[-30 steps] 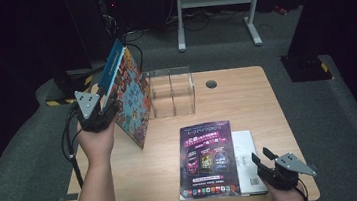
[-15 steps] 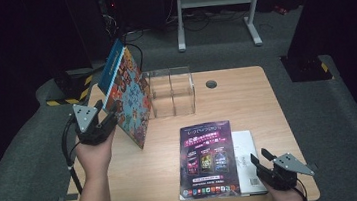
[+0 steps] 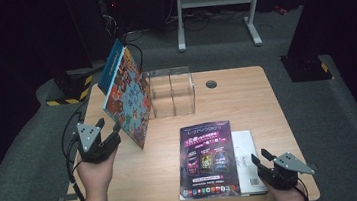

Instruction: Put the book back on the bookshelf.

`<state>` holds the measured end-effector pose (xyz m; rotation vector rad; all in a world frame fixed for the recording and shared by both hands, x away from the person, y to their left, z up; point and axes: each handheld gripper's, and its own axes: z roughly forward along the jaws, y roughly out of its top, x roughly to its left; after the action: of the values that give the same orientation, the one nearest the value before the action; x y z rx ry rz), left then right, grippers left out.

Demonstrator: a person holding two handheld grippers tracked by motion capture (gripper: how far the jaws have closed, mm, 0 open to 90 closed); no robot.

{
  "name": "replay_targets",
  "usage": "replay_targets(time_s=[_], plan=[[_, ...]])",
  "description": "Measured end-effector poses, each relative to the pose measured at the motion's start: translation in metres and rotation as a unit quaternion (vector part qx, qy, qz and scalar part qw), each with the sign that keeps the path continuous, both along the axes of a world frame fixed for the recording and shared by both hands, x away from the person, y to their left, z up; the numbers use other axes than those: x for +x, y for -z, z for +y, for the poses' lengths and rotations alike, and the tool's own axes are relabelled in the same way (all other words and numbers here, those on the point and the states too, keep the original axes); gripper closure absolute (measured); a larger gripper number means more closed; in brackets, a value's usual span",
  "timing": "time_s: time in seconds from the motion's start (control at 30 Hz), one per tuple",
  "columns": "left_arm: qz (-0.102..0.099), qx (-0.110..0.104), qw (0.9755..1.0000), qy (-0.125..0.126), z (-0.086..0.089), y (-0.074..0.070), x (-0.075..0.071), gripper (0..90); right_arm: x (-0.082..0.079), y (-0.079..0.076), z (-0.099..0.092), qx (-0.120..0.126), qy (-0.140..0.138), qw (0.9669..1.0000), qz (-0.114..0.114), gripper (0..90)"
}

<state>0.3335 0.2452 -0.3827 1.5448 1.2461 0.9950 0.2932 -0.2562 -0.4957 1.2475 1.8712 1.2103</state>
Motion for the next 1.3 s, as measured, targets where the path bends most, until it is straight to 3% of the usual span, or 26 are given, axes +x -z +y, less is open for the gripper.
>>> replay_targets(time_s=[0.27, 0.47, 0.53, 0.57, 0.73, 0.9, 1.0, 1.03, 1.1, 1.13, 1.23, 1.3], plan=[[0.033, 0.004, 0.9994, 0.013, -0.003, 0.024, -0.011, 43.2, 0.001, 0.000, 0.000, 0.002, -0.020, 0.9998, 0.004, 54.7], [0.074, 0.010, 0.9962, 0.045, -0.017, 0.052, -0.013, 39.7, 0.000, -0.002, 0.003, -0.006, -0.020, 0.9998, -0.005, 52.3], [0.095, 0.020, 0.9934, 0.061, -0.025, 0.062, -0.011, 37.4, -0.001, -0.003, 0.004, -0.009, -0.021, 0.9997, -0.013, 50.8], [0.105, 0.014, 0.9916, 0.074, -0.030, 0.068, -0.011, 36.2, -0.001, -0.003, 0.004, -0.010, -0.020, 0.9997, -0.013, 49.9], [0.122, 0.009, 0.9857, 0.117, -0.052, 0.088, -0.010, 35.1, -0.003, -0.006, 0.005, -0.012, -0.024, 0.9994, -0.021, 48.8], [0.155, 0.000, 0.9752, 0.158, -0.069, 0.107, -0.003, 33.0, -0.001, -0.009, 0.009, -0.014, -0.033, 0.9993, -0.007, 46.3], [0.158, -0.008, 0.9724, 0.172, -0.075, 0.114, -0.002, 31.0, -0.001, -0.011, 0.015, -0.017, -0.037, 0.9991, 0.009, 44.9], [0.167, -0.012, 0.9686, 0.184, -0.079, 0.118, -0.001, 30.4, -0.001, -0.012, 0.017, -0.020, -0.039, 0.9990, 0.013, 44.3], [0.177, 0.005, 0.9615, 0.210, -0.089, 0.123, -0.001, 29.5, 0.001, -0.014, 0.023, -0.032, -0.041, 0.9984, 0.022, 42.6], [0.179, 0.010, 0.9600, 0.215, -0.093, 0.125, -0.002, 28.8, 0.002, -0.015, 0.027, -0.037, -0.041, 0.9980, 0.029, 41.5], [0.189, -0.021, 0.9551, 0.227, -0.098, 0.128, -0.001, 28.6, 0.003, -0.019, 0.040, -0.041, -0.041, 0.9977, 0.036, 39.4], [0.198, -0.024, 0.9522, 0.231, -0.106, 0.131, -0.001, 30.0, 0.003, -0.020, 0.049, -0.044, -0.041, 0.9974, 0.039, 38.5]])
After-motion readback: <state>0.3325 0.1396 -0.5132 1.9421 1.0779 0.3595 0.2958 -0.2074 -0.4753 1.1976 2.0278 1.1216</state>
